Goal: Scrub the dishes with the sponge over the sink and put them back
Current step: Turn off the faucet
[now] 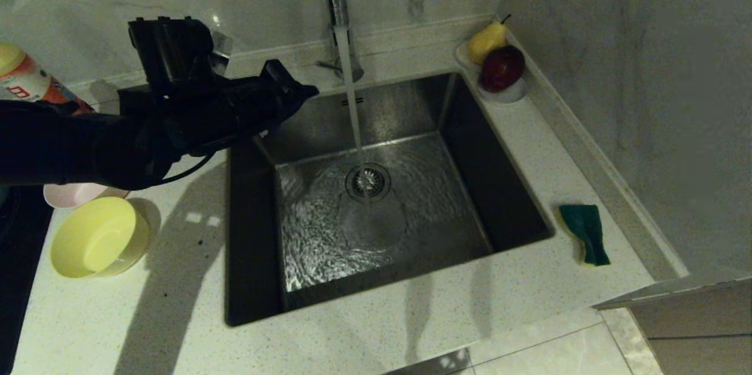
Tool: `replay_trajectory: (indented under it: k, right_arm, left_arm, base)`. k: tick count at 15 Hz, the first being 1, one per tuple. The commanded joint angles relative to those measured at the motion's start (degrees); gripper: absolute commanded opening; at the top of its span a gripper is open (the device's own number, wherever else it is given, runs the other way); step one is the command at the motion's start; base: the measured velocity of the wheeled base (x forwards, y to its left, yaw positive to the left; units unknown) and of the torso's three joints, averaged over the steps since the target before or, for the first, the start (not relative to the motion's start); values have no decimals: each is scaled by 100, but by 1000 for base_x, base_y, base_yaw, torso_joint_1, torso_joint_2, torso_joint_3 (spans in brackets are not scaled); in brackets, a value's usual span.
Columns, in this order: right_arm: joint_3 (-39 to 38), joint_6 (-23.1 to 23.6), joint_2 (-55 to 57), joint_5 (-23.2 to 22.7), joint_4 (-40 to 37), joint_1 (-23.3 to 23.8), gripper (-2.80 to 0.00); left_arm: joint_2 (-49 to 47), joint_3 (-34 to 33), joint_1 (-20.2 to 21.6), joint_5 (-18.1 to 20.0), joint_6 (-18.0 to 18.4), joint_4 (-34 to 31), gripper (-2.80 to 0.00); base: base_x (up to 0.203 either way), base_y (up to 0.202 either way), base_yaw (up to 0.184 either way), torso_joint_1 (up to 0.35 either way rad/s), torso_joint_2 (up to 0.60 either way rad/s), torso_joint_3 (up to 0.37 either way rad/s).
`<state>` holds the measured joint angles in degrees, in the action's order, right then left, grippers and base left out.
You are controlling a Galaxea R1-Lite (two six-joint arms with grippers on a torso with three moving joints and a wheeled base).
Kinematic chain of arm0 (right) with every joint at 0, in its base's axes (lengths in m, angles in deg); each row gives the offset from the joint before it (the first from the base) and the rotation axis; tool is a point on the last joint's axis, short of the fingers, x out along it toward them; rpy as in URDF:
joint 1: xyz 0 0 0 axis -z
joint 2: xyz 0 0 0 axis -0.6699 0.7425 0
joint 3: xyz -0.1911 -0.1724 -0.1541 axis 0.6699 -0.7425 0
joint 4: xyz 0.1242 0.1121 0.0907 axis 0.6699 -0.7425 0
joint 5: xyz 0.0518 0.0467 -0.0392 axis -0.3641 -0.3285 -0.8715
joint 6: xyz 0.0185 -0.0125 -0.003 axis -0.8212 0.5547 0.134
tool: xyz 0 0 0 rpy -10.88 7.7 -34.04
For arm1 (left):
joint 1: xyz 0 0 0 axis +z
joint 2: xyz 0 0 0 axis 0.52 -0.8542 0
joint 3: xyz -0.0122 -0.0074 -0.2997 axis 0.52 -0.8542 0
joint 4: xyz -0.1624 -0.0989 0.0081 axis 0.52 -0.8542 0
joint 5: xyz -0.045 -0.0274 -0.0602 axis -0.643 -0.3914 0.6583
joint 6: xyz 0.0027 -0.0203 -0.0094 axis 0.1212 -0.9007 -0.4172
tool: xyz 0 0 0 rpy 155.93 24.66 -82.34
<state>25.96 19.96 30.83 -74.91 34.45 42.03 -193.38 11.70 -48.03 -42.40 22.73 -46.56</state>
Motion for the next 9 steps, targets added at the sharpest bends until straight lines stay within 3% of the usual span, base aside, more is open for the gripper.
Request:
replay_trajectory:
  k: [1,9]
  right_arm:
    - [2,5,-1,-2,0,-6,-280]
    - [-5,5,-1,-2,0,-6,-280]
  left_arm:
    - [-105,68,0,0,-103,47,-280]
    - [-489,195,2,-28,-298,610,-280]
  base:
    - [0,0,0,0,0,0]
    - [0,0,0,0,0,0]
